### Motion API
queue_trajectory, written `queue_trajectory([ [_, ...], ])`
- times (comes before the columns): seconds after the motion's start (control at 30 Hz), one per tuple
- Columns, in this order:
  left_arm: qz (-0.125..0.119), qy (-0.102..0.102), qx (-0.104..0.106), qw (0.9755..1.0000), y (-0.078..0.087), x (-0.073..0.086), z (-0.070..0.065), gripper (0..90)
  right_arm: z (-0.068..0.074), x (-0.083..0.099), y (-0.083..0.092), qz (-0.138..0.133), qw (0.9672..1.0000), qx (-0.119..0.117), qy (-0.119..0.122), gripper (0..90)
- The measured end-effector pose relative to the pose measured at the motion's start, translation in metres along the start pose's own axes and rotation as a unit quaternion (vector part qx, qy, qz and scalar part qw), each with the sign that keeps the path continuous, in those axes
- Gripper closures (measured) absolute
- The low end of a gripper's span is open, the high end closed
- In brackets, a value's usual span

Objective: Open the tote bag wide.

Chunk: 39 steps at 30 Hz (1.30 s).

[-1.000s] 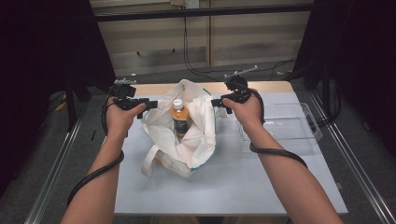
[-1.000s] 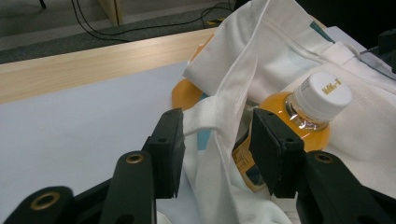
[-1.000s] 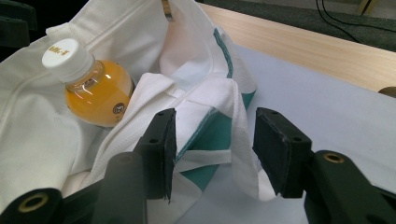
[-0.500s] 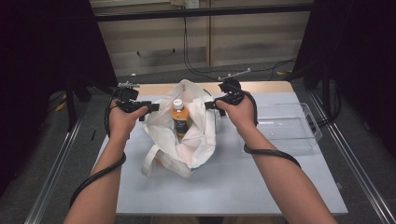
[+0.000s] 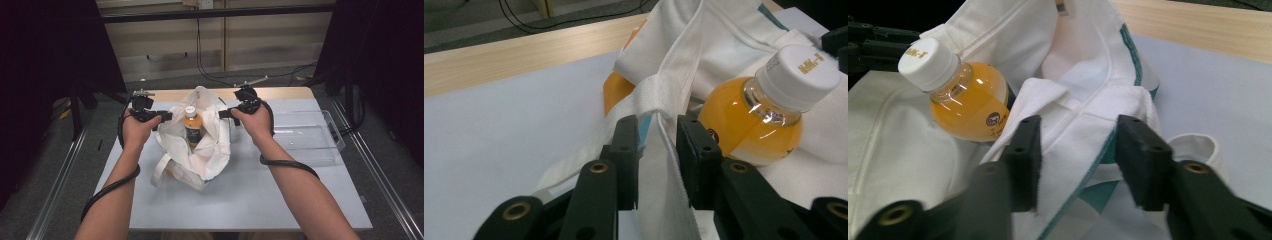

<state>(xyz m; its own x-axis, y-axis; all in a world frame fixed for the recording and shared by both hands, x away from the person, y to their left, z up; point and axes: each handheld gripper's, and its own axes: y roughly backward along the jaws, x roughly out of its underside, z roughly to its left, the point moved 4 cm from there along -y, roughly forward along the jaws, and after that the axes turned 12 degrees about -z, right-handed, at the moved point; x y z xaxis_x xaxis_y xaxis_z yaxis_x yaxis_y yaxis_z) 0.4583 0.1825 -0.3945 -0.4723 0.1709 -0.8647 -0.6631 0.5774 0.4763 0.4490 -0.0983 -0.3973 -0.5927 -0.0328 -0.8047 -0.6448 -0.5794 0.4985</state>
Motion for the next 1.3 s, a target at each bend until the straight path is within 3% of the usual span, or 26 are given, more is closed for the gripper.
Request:
queue_trajectory([
  [0.03, -0.005, 0.005, -0.002, 1.0000, -0.002, 0.000, -0.001, 71.7, 0.000, 0.001, -0.001, 0.004, 0.9999, 0.005, 0.008, 57.9],
  [0.07, 0.002, -0.004, -0.001, 1.0000, -0.001, 0.000, -0.001, 71.8, 0.000, 0.002, -0.002, 0.007, 0.9999, 0.010, 0.011, 60.6],
  [0.13, 0.003, -0.004, -0.004, 1.0000, -0.002, 0.000, -0.001, 73.1, 0.000, 0.004, -0.003, 0.008, 0.9998, 0.015, 0.013, 72.3],
  [0.33, 0.001, -0.008, -0.013, 0.9999, -0.006, 0.003, 0.003, 77.0, -0.006, 0.012, -0.007, 0.016, 0.9998, 0.011, 0.011, 90.0],
  [0.5, -0.001, -0.012, -0.021, 0.9997, -0.007, 0.004, 0.006, 78.4, -0.007, 0.013, -0.010, 0.022, 0.9995, 0.009, 0.021, 90.0],
  [0.63, -0.009, -0.001, -0.027, 0.9996, -0.010, 0.006, 0.007, 79.0, -0.008, 0.014, -0.013, 0.027, 0.9992, 0.008, 0.029, 90.0],
  [0.7, -0.004, -0.008, -0.024, 0.9997, -0.009, 0.007, 0.010, 84.5, -0.010, 0.014, -0.014, 0.028, 0.9991, 0.012, 0.031, 90.0],
  [0.83, -0.004, 0.004, -0.025, 0.9997, -0.012, 0.010, 0.010, 85.0, -0.013, 0.018, -0.017, 0.031, 0.9990, 0.011, 0.031, 90.0],
  [0.97, 0.003, -0.002, -0.028, 0.9996, -0.012, 0.014, 0.016, 85.6, -0.015, 0.022, -0.018, 0.033, 0.9988, 0.011, 0.035, 90.0],
  [1.03, -0.008, 0.010, -0.032, 0.9994, -0.014, 0.015, 0.016, 85.7, -0.015, 0.022, -0.019, 0.033, 0.9987, 0.013, 0.038, 90.0],
  [1.1, 0.001, 0.001, -0.032, 0.9995, -0.014, 0.016, 0.017, 85.7, -0.016, 0.023, -0.020, 0.034, 0.9986, 0.008, 0.039, 90.0],
  [1.17, -0.005, 0.012, -0.031, 0.9994, -0.015, 0.016, 0.015, 85.7, -0.017, 0.025, -0.021, 0.038, 0.9984, 0.010, 0.040, 90.0],
  [1.27, -0.007, 0.008, -0.032, 0.9994, -0.013, 0.014, 0.013, 85.8, -0.018, 0.026, -0.020, 0.034, 0.9985, 0.009, 0.041, 90.0],
  [1.3, 0.002, -0.002, -0.026, 0.9996, -0.012, 0.014, 0.012, 85.8, -0.018, 0.026, -0.020, 0.034, 0.9985, 0.009, 0.042, 90.0],
])
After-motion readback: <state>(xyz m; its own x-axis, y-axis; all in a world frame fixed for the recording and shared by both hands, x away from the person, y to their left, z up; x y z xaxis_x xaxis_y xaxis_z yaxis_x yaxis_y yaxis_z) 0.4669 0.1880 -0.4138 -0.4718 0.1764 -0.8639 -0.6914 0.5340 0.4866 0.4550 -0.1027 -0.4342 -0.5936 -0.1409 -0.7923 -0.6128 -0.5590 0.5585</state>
